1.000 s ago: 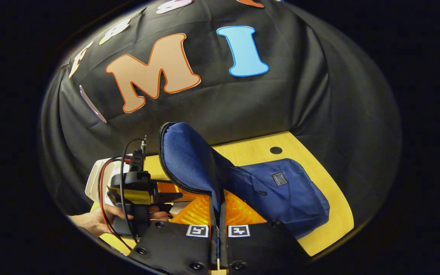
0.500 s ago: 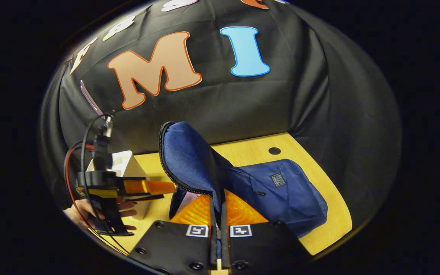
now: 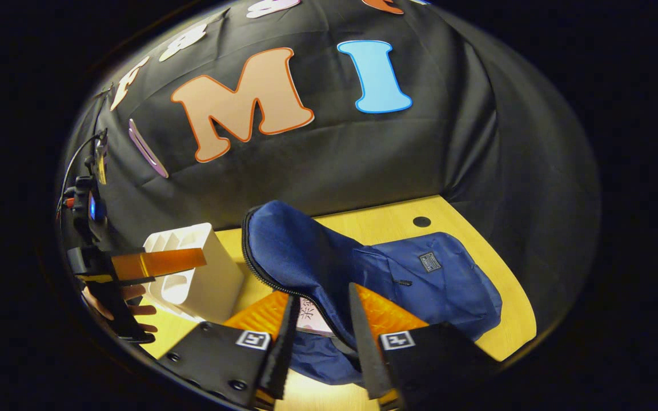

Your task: Open the schoolbag, grab two books from the bookshelf and put them into the schoolbag.

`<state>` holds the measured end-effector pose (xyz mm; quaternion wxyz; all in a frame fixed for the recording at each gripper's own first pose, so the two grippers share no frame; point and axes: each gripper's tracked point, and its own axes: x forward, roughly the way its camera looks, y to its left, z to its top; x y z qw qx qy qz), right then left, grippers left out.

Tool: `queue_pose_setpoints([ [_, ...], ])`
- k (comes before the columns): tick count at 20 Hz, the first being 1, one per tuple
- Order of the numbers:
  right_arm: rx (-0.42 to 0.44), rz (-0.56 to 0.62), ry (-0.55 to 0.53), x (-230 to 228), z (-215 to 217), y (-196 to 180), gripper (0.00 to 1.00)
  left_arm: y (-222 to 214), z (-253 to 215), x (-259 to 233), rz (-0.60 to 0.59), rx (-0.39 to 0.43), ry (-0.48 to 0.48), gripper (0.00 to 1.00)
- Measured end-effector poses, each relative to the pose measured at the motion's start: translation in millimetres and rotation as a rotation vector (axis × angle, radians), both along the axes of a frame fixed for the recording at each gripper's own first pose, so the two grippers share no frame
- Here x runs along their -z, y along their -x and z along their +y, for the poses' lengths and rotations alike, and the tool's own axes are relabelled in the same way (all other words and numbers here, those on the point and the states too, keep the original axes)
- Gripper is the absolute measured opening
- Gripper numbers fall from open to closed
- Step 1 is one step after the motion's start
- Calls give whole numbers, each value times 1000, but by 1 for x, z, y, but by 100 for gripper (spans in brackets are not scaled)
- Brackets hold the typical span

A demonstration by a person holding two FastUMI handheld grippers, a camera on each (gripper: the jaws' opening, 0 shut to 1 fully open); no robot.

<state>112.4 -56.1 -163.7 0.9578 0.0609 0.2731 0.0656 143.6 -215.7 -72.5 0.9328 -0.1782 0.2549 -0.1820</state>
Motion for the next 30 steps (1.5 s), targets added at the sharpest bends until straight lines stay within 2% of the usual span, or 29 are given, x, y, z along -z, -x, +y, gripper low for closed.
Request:
queue_pose_setpoints([
  [4, -45, -22, 38, -9, 13, 18, 86, 23, 20, -20, -55, -39, -32, 78],
  [5, -59, -30, 44, -11, 19, 23, 84, 30, 26, -23, -64, -51, -41, 78],
  [7, -83, -52, 50, -18, 27, 36, 93, 43, 34, -27, -87, -66, -54, 78],
  [9, -100, -65, 54, -24, 32, 50, 93, 52, 42, -35, -117, -83, -82, 78],
  [10, -106, -73, 55, -27, 35, 56, 89, 56, 47, -36, -130, -92, -97, 78],
  [12, -111, -88, 49, -32, 37, 65, 97, 68, 58, -39, -165, -108, -136, 78],
  [13, -108, -95, 40, -35, 38, 70, 89, 75, 63, -42, -183, -110, -157, 78],
  [14, -113, -95, 29, -37, 41, 74, 93, 83, 66, -44, -199, -111, -174, 78],
  [15, -114, -99, 28, -39, 42, 79, 89, 88, 69, -47, -216, -114, -191, 78],
  [17, -114, -122, 24, -48, 43, 86, 93, 100, 76, -50, -240, -122, -209, 78],
  [20, -108, -160, 12, -68, 45, 98, 93, 122, 88, -60, -268, -150, -225, 86],
  [24, -103, -249, 5, -106, 50, 113, 89, 141, 108, -83, -337, -205, -268, 89],
  [26, -109, -282, 3, -121, 57, 119, 94, 153, 119, -95, -366, -234, -272, 93],
  [30, -129, -350, 1, -151, 70, 131, 94, 169, 133, -107, -390, -279, -278, 94],
])
